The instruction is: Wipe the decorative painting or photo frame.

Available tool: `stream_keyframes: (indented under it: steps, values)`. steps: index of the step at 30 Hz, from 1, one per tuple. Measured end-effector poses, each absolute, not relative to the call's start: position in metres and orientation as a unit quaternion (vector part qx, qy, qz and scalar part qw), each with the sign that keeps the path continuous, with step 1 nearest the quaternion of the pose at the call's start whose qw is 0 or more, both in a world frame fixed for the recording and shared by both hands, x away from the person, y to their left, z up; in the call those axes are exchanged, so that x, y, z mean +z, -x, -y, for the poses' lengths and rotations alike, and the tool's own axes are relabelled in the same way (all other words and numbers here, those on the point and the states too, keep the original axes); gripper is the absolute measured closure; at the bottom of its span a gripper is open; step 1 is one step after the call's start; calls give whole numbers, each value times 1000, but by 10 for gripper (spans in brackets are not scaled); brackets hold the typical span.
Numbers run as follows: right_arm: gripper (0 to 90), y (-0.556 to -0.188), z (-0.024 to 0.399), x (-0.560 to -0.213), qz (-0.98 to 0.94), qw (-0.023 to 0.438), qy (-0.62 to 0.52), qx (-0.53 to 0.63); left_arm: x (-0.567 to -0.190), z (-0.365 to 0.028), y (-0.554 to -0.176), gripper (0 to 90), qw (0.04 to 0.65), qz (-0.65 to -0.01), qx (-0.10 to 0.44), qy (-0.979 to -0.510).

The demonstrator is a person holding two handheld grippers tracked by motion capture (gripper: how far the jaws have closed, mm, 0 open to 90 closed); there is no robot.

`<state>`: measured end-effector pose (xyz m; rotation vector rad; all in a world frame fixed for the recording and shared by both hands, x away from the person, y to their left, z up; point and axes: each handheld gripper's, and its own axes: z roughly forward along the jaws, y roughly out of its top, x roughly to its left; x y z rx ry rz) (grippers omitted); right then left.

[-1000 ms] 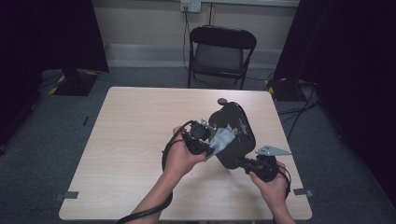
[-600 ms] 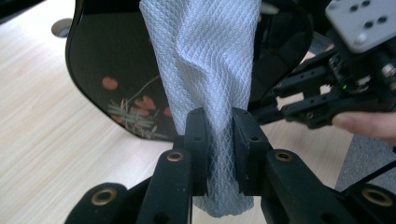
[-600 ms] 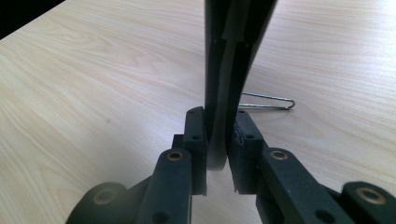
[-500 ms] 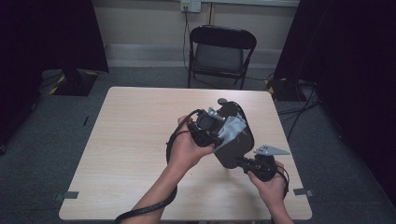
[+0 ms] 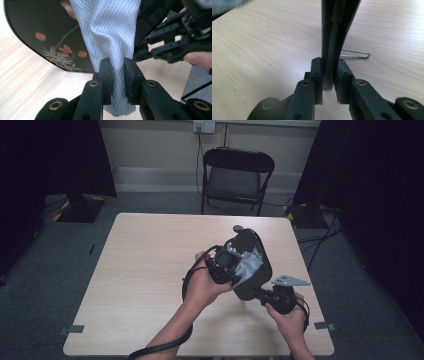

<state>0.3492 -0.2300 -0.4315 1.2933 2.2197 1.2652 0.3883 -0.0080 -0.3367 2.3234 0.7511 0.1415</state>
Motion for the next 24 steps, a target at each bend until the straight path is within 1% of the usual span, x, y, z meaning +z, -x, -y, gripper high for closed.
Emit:
stream_keyframes:
  steps: [7,16,24]
  values:
    - [792,-349,230,-431,-768,138,-447,437,-364,8,-386,780,321,-290,53,-900]
    - [792,-350,231,-431,-768,137,-447,437,-405,7,-385,780,297,-305,33,-904]
    - [792,-349,230,-431,-770,138,-446,435,-429,6,-383,780,283,-314,23,-906]
